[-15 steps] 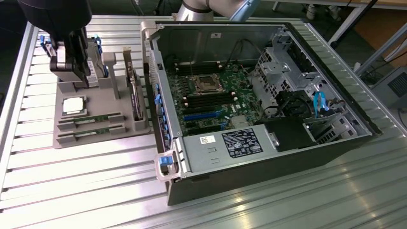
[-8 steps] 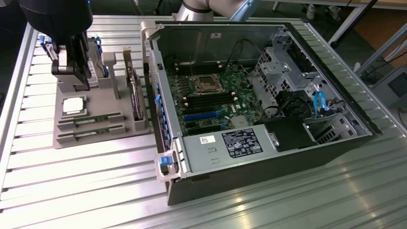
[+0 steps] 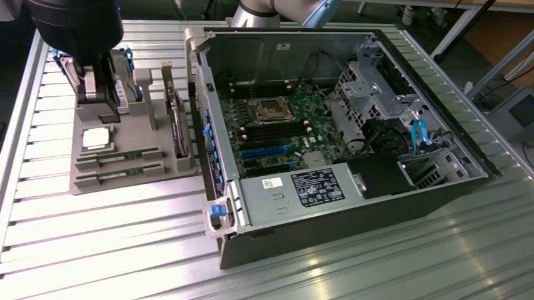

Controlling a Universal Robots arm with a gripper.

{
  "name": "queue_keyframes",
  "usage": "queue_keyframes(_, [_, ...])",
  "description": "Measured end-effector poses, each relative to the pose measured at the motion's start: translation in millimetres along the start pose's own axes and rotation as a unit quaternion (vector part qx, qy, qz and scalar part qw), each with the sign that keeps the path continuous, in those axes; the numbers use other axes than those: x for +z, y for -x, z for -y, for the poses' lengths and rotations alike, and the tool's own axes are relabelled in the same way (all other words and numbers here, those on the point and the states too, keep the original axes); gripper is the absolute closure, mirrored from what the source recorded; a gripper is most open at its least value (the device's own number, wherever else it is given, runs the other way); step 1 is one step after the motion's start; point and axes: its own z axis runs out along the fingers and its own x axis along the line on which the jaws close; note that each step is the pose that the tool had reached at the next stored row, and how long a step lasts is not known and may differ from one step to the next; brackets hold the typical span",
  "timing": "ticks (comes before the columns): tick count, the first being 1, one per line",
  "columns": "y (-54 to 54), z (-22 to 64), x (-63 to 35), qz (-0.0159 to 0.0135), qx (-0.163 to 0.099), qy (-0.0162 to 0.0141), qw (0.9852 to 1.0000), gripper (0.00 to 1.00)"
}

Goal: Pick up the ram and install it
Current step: 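Pick up the ram and move it above insertion slot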

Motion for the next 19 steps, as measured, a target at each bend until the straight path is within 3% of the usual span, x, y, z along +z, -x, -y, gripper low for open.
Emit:
queue_keyframes(12, [-0.5, 0.3, 8.3, -0.0004, -0.007, 0.0002, 1.0000, 0.64])
queue_keyframes(19, [-1.8, 0.8, 19.5, -0.0006, -0.012, 0.0003, 0.9999, 0.64])
